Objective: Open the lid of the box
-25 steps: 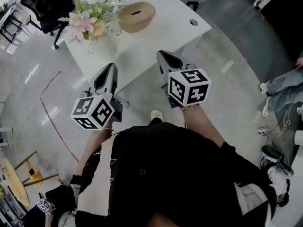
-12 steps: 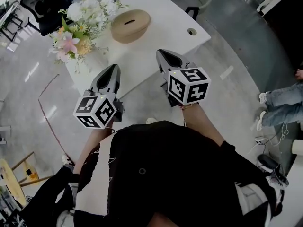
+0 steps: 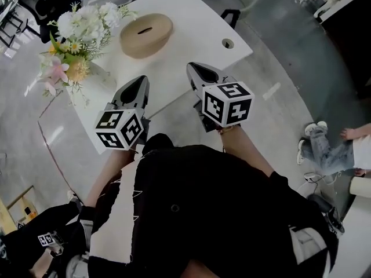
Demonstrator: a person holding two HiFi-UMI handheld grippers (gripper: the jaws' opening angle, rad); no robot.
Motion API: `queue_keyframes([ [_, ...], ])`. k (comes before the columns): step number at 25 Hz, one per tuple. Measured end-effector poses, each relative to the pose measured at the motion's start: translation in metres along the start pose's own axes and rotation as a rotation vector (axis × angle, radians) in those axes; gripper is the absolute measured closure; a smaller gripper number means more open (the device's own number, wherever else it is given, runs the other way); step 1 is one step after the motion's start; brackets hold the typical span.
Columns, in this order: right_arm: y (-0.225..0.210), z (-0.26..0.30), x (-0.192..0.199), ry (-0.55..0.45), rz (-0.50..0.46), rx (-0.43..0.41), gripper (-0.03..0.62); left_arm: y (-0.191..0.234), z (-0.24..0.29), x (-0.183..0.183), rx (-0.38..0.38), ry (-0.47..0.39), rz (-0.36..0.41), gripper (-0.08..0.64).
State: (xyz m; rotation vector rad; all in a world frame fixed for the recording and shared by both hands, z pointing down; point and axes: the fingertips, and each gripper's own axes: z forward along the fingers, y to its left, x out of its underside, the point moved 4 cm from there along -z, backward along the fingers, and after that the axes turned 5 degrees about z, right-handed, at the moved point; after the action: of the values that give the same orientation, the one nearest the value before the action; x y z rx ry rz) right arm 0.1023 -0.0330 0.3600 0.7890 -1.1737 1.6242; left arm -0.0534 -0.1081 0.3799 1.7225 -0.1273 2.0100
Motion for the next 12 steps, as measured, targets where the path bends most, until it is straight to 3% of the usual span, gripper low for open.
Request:
queue_keyframes([
  [12, -0.033, 0.034, -0.004, 0.043, 0.095, -0.038, 0.588, 0.01, 0.053, 0.006, 0.004, 0.053, 0.027, 0.551],
])
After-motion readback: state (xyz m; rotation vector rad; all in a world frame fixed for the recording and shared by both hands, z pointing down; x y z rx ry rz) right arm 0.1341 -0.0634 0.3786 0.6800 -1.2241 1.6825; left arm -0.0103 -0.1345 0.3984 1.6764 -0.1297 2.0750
